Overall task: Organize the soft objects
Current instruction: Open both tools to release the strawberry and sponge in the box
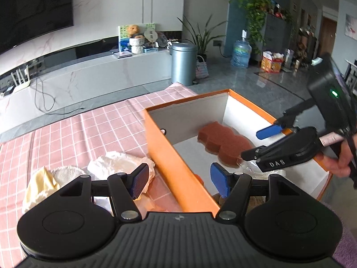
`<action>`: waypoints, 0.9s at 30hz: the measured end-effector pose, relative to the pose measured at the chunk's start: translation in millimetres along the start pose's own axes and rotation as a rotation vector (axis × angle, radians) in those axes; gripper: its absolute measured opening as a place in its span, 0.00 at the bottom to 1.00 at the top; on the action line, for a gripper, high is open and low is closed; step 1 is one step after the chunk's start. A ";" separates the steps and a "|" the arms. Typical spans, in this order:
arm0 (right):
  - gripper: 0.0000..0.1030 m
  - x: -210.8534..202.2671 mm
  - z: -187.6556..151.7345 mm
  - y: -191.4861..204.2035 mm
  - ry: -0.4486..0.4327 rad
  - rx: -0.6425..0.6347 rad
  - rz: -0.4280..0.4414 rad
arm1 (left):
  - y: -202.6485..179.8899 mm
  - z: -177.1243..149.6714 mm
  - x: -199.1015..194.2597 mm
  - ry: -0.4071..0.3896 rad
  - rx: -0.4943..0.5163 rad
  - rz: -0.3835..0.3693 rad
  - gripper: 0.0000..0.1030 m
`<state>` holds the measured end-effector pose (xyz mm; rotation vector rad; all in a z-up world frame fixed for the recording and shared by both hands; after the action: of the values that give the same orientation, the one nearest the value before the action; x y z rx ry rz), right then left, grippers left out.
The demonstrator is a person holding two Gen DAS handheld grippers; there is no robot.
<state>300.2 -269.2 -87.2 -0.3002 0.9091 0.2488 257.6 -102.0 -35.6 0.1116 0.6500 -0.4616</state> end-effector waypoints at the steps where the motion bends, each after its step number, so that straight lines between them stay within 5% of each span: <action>1: 0.49 -3.2 -0.6 3.1 -0.013 -0.005 -0.013 | 2.2 -1.2 -1.9 -0.005 -0.014 0.003 0.73; 17: 0.54 -82.4 -1.0 69.3 -0.292 0.106 -0.024 | 32.8 -29.9 -45.8 -0.086 -0.142 0.044 0.73; 27: 0.66 -101.3 5.4 130.0 -0.357 0.074 0.014 | 66.2 -56.8 -74.5 -0.102 -0.225 0.114 0.73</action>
<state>200.6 -154.9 -22.3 -0.1730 0.5663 0.2704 203.5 -0.9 -38.4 -0.0874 0.5874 -0.2796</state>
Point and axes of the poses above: each gripper's, at about its wrist camera, not at the fingertips, and x roughly the way its jaws point, y to its left, z to its top, the point moved 8 cm from there along x, roughly the way its jaws point, and after that the axes turned 2 degrees about -y, right-handed, at the moved point
